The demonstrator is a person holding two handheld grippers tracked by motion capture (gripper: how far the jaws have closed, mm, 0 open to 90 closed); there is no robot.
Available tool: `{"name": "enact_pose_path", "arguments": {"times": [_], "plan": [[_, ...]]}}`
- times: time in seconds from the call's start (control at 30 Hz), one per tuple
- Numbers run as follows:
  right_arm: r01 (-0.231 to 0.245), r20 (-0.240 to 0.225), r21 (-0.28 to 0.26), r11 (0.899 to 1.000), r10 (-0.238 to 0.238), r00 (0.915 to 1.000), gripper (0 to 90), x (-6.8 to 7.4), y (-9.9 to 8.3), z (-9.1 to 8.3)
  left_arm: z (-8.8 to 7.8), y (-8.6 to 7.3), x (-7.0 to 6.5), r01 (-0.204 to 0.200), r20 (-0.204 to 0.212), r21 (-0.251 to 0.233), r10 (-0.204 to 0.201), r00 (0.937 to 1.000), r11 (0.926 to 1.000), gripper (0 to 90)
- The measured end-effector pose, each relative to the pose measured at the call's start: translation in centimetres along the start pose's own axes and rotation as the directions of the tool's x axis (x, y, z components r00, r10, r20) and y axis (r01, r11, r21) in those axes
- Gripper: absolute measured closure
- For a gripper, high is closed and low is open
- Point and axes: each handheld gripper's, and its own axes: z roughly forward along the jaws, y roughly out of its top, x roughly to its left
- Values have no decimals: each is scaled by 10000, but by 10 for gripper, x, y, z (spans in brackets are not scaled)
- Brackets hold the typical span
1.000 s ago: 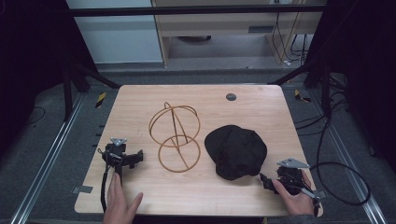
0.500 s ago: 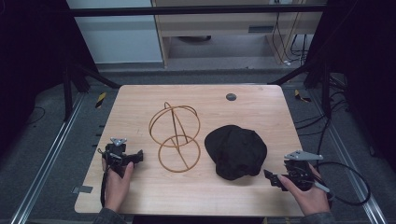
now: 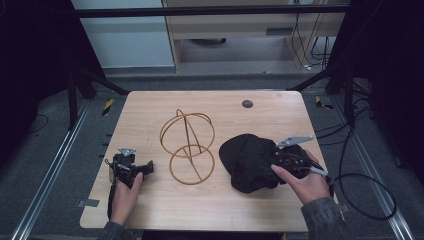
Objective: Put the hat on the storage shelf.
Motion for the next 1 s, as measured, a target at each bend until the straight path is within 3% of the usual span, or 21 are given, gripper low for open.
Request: {"name": "enact_pose_path", "arguments": {"times": [0.13, 0.33, 0.7, 1.0], "plan": [[96, -34, 197, 9998, -95, 9999, 69, 4, 19, 11, 0, 0, -1, -11, -1, 11, 11, 10000, 10000, 0], [256, 5, 610, 9978, -256, 9997, 63, 6, 32, 19, 0, 0, -2, -39, 2, 29, 39, 10000, 10000, 0], [115, -118, 1342, 9909, -100, 9999, 64, -4, 27, 39, 0, 0, -4, -137, 118, 13, 137, 9998, 9999, 0], [-81, -581, 1546, 9879, 173, 9982, 213, -10, 24, 47, 0, 0, -5, -200, 147, 8, 199, 9997, 9998, 0]]}}
